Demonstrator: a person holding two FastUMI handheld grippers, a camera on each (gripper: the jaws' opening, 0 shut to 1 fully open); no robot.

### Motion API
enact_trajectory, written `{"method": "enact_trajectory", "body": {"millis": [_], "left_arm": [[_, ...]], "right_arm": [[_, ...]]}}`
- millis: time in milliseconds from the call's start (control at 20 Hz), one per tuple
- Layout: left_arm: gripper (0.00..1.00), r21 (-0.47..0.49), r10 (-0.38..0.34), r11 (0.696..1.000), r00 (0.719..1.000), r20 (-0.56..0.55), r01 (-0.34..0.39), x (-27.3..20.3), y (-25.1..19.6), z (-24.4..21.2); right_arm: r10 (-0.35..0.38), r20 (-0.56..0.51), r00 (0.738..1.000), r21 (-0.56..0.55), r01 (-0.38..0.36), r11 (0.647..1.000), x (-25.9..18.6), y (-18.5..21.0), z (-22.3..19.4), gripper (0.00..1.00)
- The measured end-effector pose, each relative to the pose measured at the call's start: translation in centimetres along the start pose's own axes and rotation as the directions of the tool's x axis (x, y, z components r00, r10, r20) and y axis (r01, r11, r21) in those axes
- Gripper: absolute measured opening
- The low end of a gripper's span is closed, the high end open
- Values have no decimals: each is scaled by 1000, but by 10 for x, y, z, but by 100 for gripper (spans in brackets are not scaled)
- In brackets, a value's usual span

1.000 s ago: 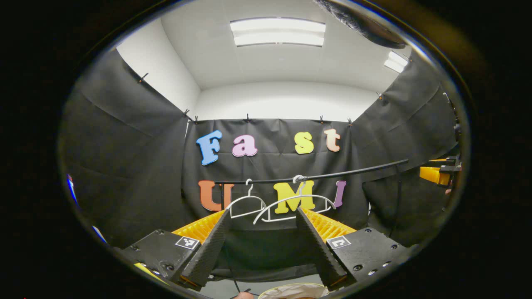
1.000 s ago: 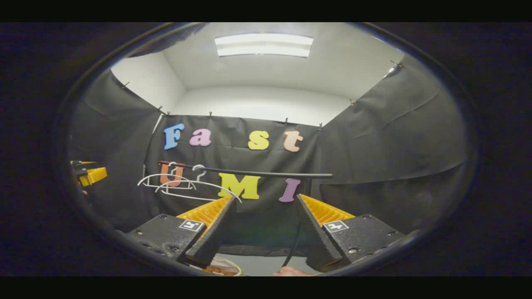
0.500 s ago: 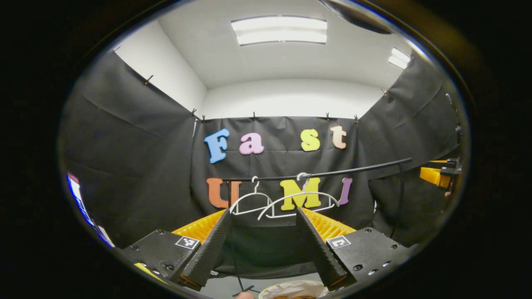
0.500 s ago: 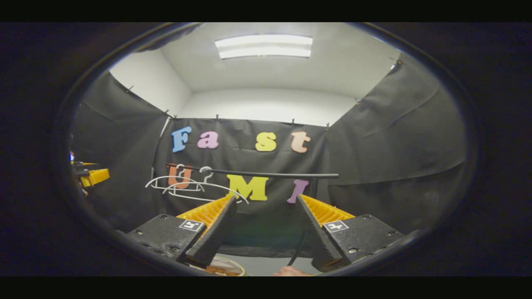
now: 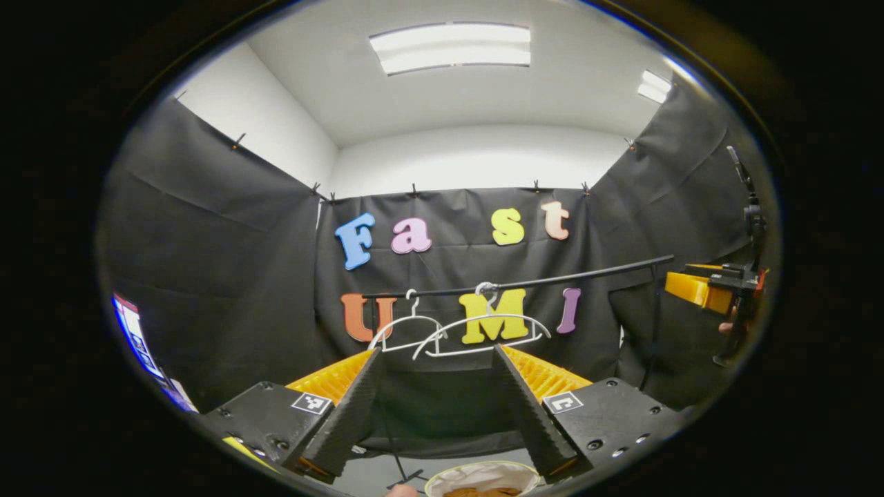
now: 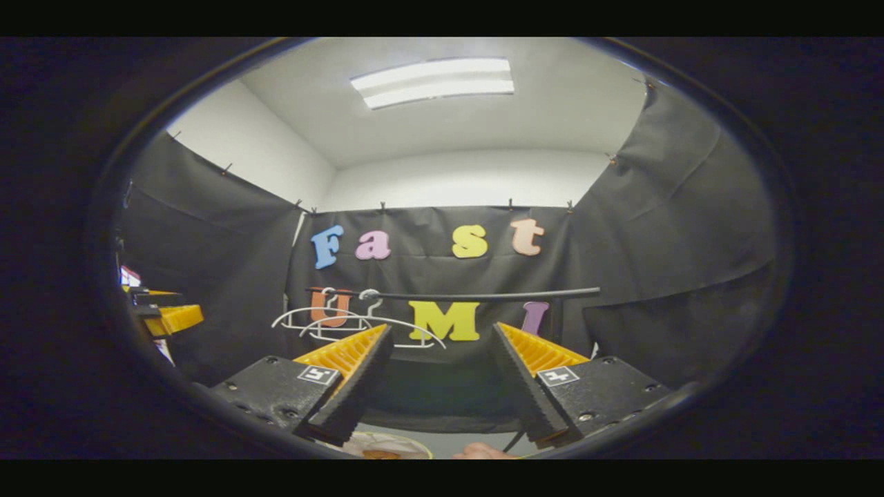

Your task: Grasp the clothes on the hanger with both hands and then place them into the laundry hamper below.

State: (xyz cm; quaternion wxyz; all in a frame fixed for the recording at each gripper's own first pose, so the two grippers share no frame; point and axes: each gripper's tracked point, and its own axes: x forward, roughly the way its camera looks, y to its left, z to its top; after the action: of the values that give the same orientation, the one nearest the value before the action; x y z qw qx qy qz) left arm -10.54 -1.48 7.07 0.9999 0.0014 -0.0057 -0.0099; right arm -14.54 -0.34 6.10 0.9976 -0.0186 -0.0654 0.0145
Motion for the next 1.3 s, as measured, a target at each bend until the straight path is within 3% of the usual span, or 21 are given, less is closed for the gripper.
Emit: {"method": "enact_trajectory", "body": {"millis": [450,500,600,700,800,900,950,1300], "left_arm": [[100,-30,82,996,997,-7,-82,-10,3,9],[100,-27,84,996,996,-7,-84,-12,2,9],[100,-20,84,996,996,-9,-84,-13,0,10],[100,-14,83,996,996,-13,-84,-12,-2,9],[100,-19,71,997,997,-17,-71,-10,-7,7],[100,-24,59,998,998,-10,-59,-8,-14,9],[100,-23,55,998,998,-4,-55,-5,-17,10],[100,-25,61,998,998,-9,-61,-1,-19,5]], "right_arm": [[73,-7,997,24,-73,997,0,9,-4,94],[78,-10,997,27,-77,997,0,9,-4,89],[83,-14,996,30,-82,996,0,10,-5,94],[86,-16,996,25,-86,996,1,13,-6,89],[90,-19,996,28,-90,996,3,16,-8,94],[97,-24,995,37,-96,995,6,19,-12,90],[104,-30,994,41,-103,994,9,21,-15,94],[156,-18,988,57,-155,986,23,39,-15,94]]}}
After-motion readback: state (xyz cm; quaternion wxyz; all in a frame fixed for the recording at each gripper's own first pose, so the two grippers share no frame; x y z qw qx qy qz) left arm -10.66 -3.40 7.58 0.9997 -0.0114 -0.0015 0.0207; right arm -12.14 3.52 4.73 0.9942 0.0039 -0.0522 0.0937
